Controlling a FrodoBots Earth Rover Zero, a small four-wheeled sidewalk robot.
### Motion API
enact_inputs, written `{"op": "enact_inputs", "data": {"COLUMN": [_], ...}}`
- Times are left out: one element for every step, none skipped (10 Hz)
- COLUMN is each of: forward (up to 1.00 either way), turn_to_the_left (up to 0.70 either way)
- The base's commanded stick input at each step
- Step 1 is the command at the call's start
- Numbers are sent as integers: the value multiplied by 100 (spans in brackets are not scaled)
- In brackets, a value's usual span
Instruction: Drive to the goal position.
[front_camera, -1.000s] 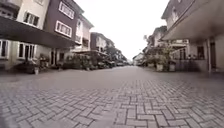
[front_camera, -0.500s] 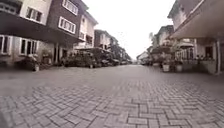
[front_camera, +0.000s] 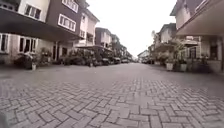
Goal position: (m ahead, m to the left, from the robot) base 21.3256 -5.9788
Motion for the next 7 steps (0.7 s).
{"op": "enact_inputs", "data": {"forward": [70, 70, 70, 70, 70, 70, 70], "turn_to_the_left": [0, 0, 0, 0, 0, 0, 0]}}
